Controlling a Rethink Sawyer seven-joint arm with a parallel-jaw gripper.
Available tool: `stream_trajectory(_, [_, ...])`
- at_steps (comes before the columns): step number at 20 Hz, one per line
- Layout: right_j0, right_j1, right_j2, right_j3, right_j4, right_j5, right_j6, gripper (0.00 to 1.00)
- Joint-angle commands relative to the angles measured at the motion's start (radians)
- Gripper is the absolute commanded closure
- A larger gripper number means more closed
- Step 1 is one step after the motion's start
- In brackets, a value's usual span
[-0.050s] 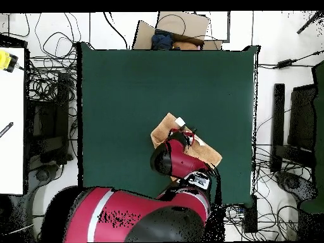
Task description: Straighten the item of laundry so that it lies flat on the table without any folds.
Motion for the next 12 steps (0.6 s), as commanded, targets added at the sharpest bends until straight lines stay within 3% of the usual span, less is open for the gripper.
stream_trajectory(1, [0.035, -0.043, 0.071, 0.051, 0.038, 0.139, 0.188, 0.0])
stream_trajectory(12, [0.024, -0.066, 0.067, 0.056, 0.022, 0.163, 0.188, 0.0])
